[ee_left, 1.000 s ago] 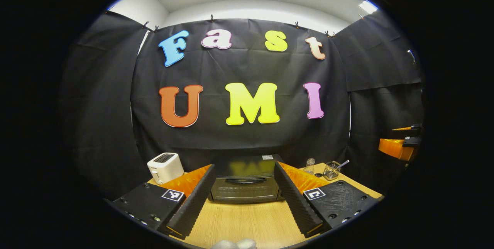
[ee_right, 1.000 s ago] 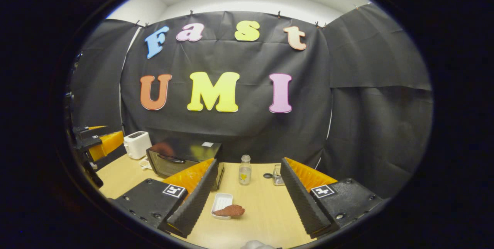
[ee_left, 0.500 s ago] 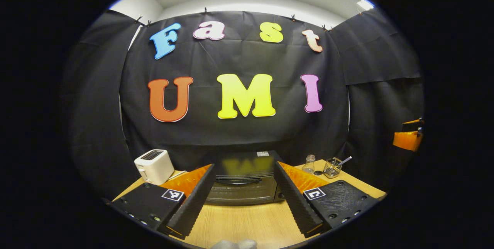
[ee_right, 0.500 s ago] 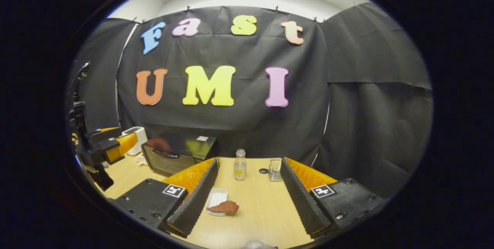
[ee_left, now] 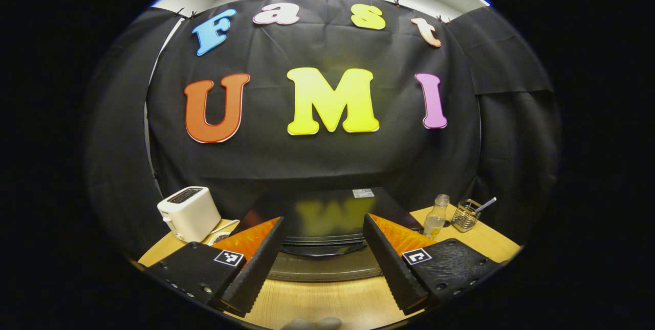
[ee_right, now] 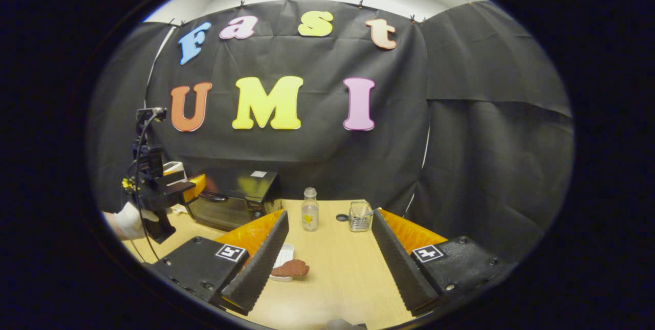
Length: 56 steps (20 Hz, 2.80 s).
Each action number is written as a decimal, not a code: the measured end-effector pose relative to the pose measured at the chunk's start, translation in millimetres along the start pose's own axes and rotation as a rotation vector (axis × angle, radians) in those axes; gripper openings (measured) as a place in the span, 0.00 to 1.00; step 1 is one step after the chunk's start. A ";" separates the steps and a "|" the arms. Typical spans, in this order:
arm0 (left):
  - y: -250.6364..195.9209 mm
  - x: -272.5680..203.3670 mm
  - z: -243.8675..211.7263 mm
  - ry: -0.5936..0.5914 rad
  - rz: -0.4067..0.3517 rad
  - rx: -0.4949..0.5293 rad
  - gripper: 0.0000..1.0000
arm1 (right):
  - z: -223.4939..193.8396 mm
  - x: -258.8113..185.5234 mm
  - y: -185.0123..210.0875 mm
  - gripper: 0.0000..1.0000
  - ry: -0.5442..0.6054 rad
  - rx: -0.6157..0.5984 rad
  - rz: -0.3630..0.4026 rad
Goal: Open the electric oven with the left hand, put the food in, and close the electric oven.
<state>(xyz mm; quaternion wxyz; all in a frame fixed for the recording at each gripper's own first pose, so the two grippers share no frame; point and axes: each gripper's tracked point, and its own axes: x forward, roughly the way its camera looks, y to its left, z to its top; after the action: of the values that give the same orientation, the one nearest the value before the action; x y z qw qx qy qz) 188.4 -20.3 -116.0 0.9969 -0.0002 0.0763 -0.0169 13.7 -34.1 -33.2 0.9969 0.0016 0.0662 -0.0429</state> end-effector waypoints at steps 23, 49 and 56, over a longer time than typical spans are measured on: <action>6.2 14.9 -62.1 0.121 0.005 0.008 0.96 | -18.6 -8.3 9.5 1.00 0.062 -0.005 0.003; -7.0 -91.2 -210.0 0.400 -0.008 -0.043 0.96 | -65.3 -37.4 -1.6 1.00 0.130 -0.016 0.022; -9.6 -94.2 -242.9 0.501 -0.007 -0.065 0.96 | -79.0 -35.2 -4.6 1.00 0.158 -0.030 0.002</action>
<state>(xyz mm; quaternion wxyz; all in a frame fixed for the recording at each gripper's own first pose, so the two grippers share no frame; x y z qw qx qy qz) 58.0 -26.2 -341.7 0.9464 -0.0283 0.3214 -0.0173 -31.9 -35.0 -106.8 0.9885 -0.0099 0.1454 -0.0407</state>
